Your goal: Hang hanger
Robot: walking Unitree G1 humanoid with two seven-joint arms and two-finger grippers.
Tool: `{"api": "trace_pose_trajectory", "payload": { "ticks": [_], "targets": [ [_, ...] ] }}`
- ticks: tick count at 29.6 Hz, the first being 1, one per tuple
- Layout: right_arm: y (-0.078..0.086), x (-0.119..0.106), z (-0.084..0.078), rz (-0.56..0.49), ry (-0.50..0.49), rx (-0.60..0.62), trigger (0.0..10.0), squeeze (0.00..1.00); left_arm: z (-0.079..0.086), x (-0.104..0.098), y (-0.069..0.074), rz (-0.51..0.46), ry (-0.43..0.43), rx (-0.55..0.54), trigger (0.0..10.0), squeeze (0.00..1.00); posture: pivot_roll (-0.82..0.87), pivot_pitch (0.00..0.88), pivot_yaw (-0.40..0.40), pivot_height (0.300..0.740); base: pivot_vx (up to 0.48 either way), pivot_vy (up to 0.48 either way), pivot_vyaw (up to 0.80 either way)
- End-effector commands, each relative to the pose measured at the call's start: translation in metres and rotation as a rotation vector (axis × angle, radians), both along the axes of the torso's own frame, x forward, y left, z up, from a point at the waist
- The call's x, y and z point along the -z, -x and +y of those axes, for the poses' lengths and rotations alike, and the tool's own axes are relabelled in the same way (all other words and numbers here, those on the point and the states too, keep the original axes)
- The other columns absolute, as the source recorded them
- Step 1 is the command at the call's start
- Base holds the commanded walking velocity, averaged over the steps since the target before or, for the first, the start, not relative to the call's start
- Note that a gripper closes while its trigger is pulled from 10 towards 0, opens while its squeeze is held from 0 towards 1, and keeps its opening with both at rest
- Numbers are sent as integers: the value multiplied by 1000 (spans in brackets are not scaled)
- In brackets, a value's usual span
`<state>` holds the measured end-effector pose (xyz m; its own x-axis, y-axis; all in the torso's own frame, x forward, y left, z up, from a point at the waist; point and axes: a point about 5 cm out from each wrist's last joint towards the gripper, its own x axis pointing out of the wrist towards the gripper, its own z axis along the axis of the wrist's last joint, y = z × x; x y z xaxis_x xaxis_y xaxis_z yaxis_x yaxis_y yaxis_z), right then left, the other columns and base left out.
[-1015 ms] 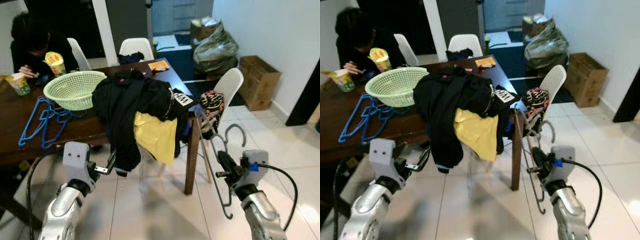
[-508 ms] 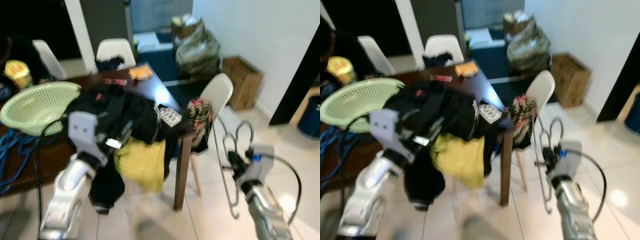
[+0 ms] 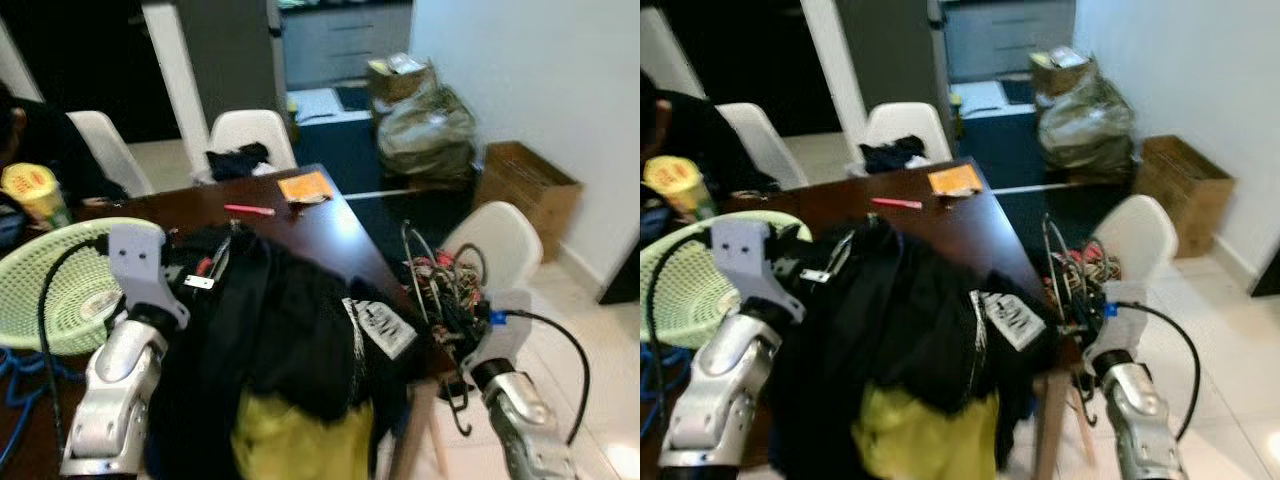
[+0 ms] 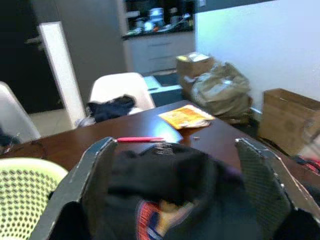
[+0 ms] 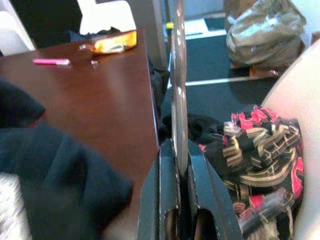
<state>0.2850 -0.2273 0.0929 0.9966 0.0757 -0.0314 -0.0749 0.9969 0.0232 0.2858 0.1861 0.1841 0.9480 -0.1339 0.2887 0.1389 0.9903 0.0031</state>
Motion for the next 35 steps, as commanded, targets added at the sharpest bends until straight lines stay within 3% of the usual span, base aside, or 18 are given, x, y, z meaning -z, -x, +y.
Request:
{"api": "trace_pose_trajectory", "payload": {
  "ticks": [1, 9, 10, 13, 15, 23, 27, 30, 32, 35],
  "targets": [
    [-1, 0, 6, 2, -12, -17, 10000, 0, 0, 7, -1, 46, 10, 15, 10000, 0, 1, 0, 49, 740, 0, 0, 0],
    [-2, 2, 6, 9, -10, -22, 10000, 0, -4, 9, -5, 93, 22, -8, 10000, 0, -3, 0, 51, 740, 0, 0, 0],
    [-2, 2, 6, 12, -9, -23, 10000, 0, -4, 15, -7, 148, -5, -46, 10000, 0, -3, 0, 48, 740, 0, 0, 0],
    [-2, 2, 6, 14, -9, -24, 10000, 0, -4, 17, -9, 192, -33, -82, 10000, 0, -2, 0, 46, 740, 0, 0, 0],
    [-2, 2, 5, 18, -9, -24, 10000, 0, -5, 17, -9, 248, -100, -142, 10000, 0, 1, 0, 45, 740, 0, 0, 0],
    [-3, 3, 6, 24, -16, -24, 10000, 0, 1, 14, -6, 275, -139, -281, 10000, 0, 2, 0, 50, 740, 0, 0, 0],
    [-3, 3, 6, 25, -21, -23, 10000, 0, 5, 17, -4, 293, -98, -334, 10000, 0, 5, 0, 48, 740, 0, 0, 0],
    [-4, 3, 6, 28, -25, -26, 10000, 0, 15, 28, -5, 339, -8, -391, 10000, 0, 3, 0, 50, 740, 0, 0, 0],
    [-4, 3, 6, 28, -25, -26, 10000, 0, 15, 28, -5, 339, -8, -391, 10000, 0, 3, 0, 50, 740, 0, 0, 0],
    [-5, 3, 7, 29, -27, -29, 10000, 0, 21, 37, -7, 391, 72, -410, 10000, 0, 2, 0, 49, 740, 0, 0, 0]
  ]
}}
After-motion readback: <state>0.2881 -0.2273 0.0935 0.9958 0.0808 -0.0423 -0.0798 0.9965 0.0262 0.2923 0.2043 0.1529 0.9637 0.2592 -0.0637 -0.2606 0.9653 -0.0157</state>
